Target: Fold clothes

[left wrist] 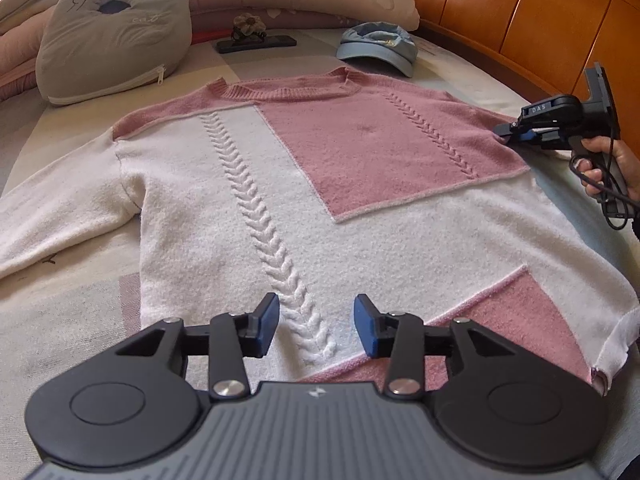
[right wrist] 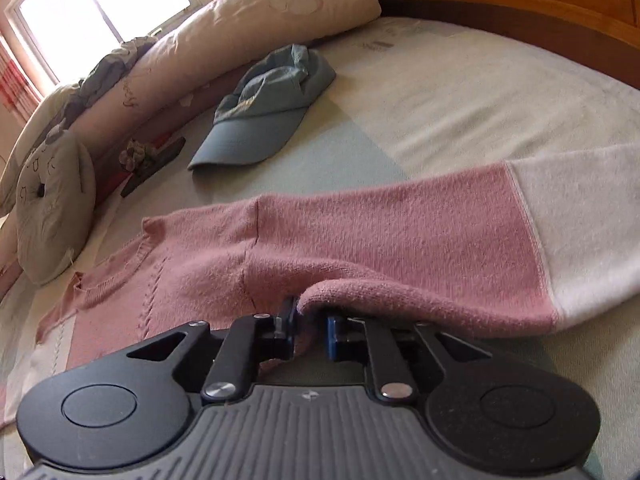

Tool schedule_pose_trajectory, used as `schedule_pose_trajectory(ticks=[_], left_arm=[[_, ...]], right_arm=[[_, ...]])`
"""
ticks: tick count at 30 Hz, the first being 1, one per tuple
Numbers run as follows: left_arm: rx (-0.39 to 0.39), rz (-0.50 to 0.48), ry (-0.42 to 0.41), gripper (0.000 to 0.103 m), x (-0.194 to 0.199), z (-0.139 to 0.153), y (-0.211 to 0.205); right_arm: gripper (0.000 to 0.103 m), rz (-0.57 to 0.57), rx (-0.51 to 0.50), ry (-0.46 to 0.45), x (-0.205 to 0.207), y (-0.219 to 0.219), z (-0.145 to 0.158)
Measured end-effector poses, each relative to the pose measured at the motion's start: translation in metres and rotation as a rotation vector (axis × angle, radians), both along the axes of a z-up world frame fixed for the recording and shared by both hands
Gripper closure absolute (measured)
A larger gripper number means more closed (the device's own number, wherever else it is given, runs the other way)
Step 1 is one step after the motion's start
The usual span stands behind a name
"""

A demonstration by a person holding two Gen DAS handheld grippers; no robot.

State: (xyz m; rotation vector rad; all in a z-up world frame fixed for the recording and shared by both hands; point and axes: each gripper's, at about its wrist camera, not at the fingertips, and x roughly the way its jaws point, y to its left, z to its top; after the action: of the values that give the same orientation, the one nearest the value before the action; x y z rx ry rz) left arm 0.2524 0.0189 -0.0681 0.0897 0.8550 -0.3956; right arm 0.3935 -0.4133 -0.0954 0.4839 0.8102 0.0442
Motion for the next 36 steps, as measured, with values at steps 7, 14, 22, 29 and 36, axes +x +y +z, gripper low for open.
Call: schedule_pose_trajectory(ticks=[7,14,22,29,36], left_arm=[[-0.001,-0.004,-0.042,0.053,0.015,0.008,0.0],[0.013,0.114,0.063,0.049,0.002,-0.012,0.017],[0.005,0.097,0.046,0.046,-0.043,0.005,0.019],[0.039,0.117,0.117,0.033,-0.077,-0.011,0.014],[-0.038,0.076,0.039,0.033,-0.099,0.007,0.008]], right_arm=[[0.054,0.257,-0.032,-0.115,-0.052,0.044,0.031],[0.053,0.391,-0.138,-0.072,-0.067,0.075,0.006],[0.04,0.487,-0.121,-0.098,-0.128,0.083,0.044],[0.048,0.416,-0.141,0.012,-0.161,0.071,0.009],[0.039,0.329,-0.094,-0.06,-0.196,0.06,0.039]])
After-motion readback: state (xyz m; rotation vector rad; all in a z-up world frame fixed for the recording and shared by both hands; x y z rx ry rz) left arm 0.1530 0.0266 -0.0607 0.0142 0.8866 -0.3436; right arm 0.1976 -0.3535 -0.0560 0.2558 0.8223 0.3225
